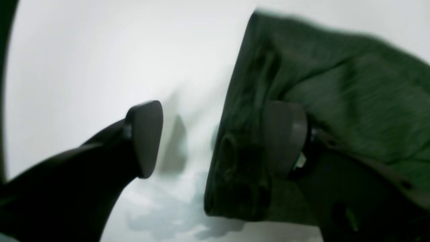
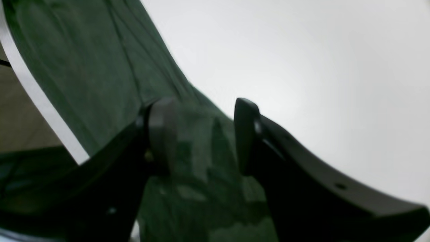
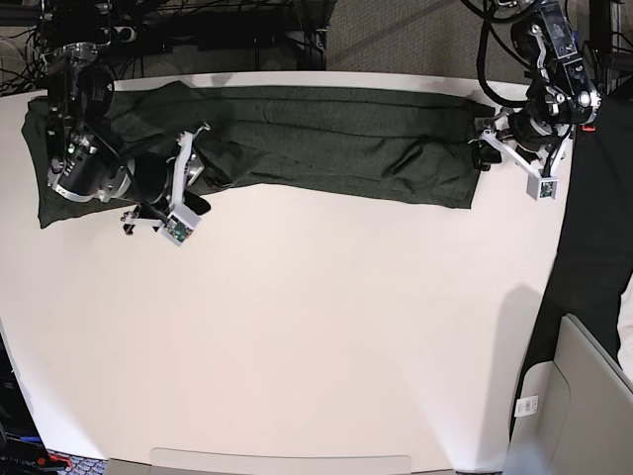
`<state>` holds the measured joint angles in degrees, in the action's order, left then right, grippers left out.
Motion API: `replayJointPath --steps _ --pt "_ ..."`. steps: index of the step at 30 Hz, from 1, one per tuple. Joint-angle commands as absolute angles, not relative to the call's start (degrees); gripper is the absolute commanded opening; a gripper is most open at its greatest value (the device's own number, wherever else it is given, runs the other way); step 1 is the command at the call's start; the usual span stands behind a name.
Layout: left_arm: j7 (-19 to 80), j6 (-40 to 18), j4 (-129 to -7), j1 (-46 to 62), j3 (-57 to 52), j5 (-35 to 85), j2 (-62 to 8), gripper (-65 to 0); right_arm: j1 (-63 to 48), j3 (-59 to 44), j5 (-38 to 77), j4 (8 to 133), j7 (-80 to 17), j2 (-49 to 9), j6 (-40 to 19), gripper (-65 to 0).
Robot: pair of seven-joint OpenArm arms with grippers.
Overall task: Fold the T-shirt properly
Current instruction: 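Grasp the strip ends with the right and left grippers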
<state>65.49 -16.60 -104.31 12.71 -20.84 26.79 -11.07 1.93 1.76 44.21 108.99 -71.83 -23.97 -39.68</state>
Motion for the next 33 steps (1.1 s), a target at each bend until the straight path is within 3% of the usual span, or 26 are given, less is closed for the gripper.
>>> replayJointPath --steps 1,17,26,33 --pt "64.84 -16.84 -104.66 12.26 -21.05 27.21 -11.65 -19.7 1.98 0.31 45.32 110.64 -70.81 -24.92 -40.00 -37.8" --pt "64.84 -16.92 -102.90 12.97 -20.97 35.21 -11.56 -19.5 -3.82 -4.53 45.41 112.40 -70.90 -26.07 -40.00 -37.8" --pt "64.40 -17.19 -95.43 13.23 -20.97 39.25 -11.56 -19.7 -4.97 -5.76 47.34 113.10 -70.90 -26.68 -40.00 -37.8" --pt "65.01 -26.42 -95.34 13.49 -20.88 39.34 -11.12 -24.1 -5.67 -6.81 47.78 113.10 -70.90 -26.86 -40.00 -37.8"
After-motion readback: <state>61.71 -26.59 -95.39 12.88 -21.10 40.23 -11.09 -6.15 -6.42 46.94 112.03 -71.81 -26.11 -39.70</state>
